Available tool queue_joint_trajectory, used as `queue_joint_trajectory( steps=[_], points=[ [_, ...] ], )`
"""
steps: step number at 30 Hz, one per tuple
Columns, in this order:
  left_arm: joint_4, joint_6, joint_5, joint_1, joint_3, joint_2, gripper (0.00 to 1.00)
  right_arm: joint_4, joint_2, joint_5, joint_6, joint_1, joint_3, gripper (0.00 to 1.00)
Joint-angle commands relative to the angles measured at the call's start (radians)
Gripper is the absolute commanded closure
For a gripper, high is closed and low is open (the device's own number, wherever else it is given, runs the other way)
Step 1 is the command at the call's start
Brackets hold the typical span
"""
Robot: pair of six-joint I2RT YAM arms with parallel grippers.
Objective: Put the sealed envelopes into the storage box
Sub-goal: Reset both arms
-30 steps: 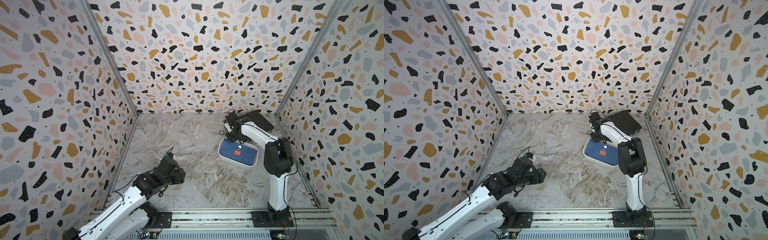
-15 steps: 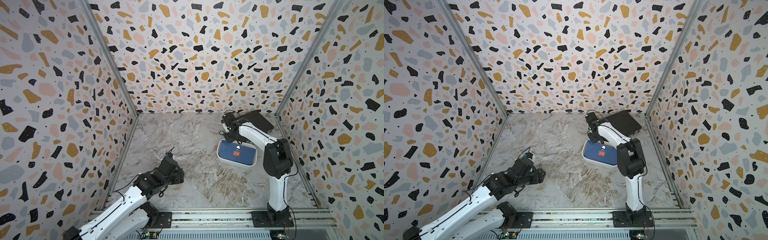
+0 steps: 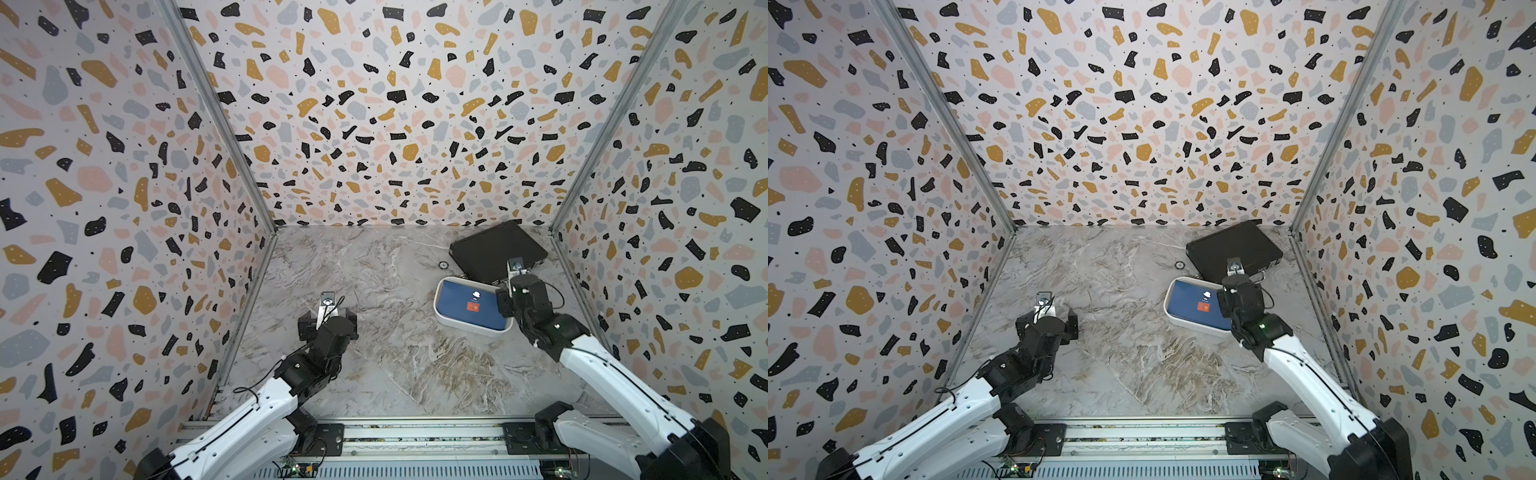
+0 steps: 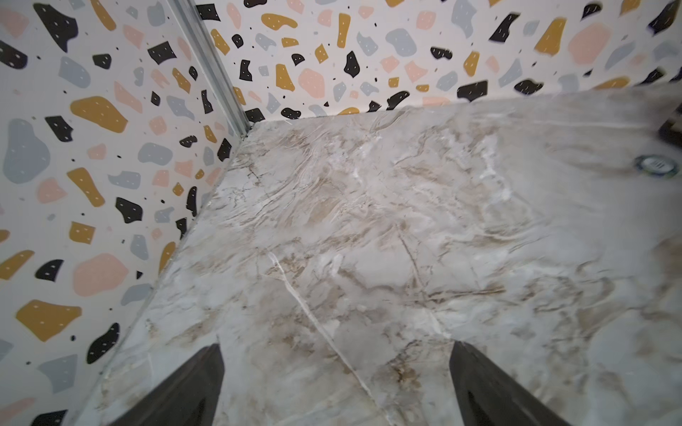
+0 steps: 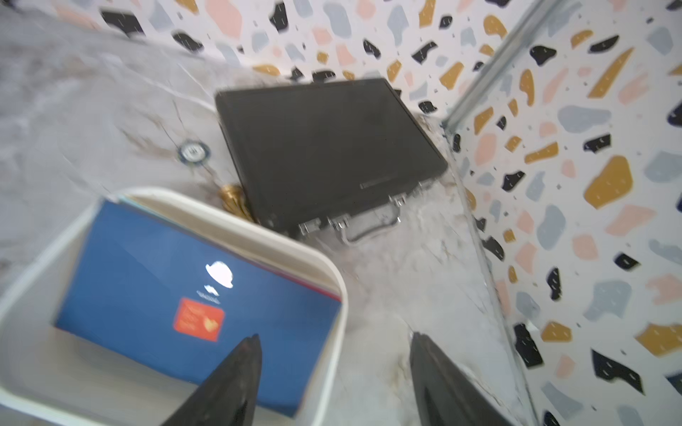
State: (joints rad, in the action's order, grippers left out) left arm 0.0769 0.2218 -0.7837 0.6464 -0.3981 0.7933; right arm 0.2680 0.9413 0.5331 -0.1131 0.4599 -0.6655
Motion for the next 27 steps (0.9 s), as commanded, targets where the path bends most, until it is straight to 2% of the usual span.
queue_joint_trajectory(
  steps=[1,3,4,6,8,9,11,12,14,16,17,19,20,21,22,24,26,27],
  points=[
    [-0.305,-0.235,-0.05,-0.026,0.059,0.011,0.01,-0.076,-0.137,0.141,-0.033,-0.001,0.188,0.27],
    [-0.386,-0.249,0.01,-0.098,0.088,0.038,0.01,-0.058,-0.227,0.2,-0.066,-0.009,0.257,0.19],
    [-0.42,-0.243,0.061,-0.155,0.105,0.062,0.01,-0.095,-0.26,0.211,-0.032,-0.012,0.286,0.2],
    [-0.497,-0.213,0.144,-0.262,0.144,0.118,0.01,-0.266,-0.294,0.242,0.016,-0.018,0.376,0.2],
    [-0.683,-0.209,0.272,-0.354,0.205,0.203,0.01,-0.457,-0.269,0.228,0.054,-0.049,0.476,0.2],
    [-0.739,-0.223,0.283,-0.369,0.203,0.243,0.01,-0.537,-0.236,0.207,0.051,-0.067,0.51,0.2],
    [-0.754,-0.266,0.377,-0.409,0.163,0.319,0.01,-0.611,-0.142,0.179,0.072,-0.096,0.492,0.19],
    [-0.782,-0.268,0.397,-0.43,0.143,0.364,0.01,-0.711,-0.063,0.156,0.116,-0.112,0.49,0.19],
    [-0.839,-0.279,0.481,-0.469,0.116,0.449,0.01,-0.772,0.083,0.152,0.145,-0.141,0.439,0.17],
    [-1.071,-0.23,0.486,-0.537,0.127,0.662,0.01,-0.815,0.228,0.134,0.178,-0.165,0.369,0.16],
    [-1.148,-0.228,0.481,-0.56,0.126,0.702,0.01,-0.874,0.279,0.126,0.199,-0.174,0.359,0.15],
    [-0.839,-0.184,0.574,-0.582,0.069,0.584,0.01,-1.075,0.359,0.027,0.245,-0.206,0.38,0.15],
    [-0.873,-0.2,0.606,-0.59,0.073,0.606,0.0,-1.152,0.388,-0.027,0.246,-0.22,0.394,0.15],
    [-0.995,-0.215,0.613,-0.591,0.09,0.655,0.01,-1.242,0.439,-0.125,0.23,-0.253,0.413,0.16],
    [-1.012,-0.222,0.625,-0.59,0.097,0.658,0.01,-1.299,0.514,-0.168,0.222,-0.277,0.413,0.17],
    [-0.867,-0.22,0.658,-0.591,0.062,0.614,0.01,-1.448,0.619,-0.178,0.189,-0.323,0.425,0.15],
    [-0.931,-0.216,0.674,-0.603,0.069,0.645,0.01,-1.207,0.551,-0.226,0.145,-0.348,0.366,0.15],
    [-0.922,-0.214,0.683,-0.608,0.068,0.642,0.01,-1.196,0.572,-0.271,0.131,-0.379,0.34,0.17]
  ],
)
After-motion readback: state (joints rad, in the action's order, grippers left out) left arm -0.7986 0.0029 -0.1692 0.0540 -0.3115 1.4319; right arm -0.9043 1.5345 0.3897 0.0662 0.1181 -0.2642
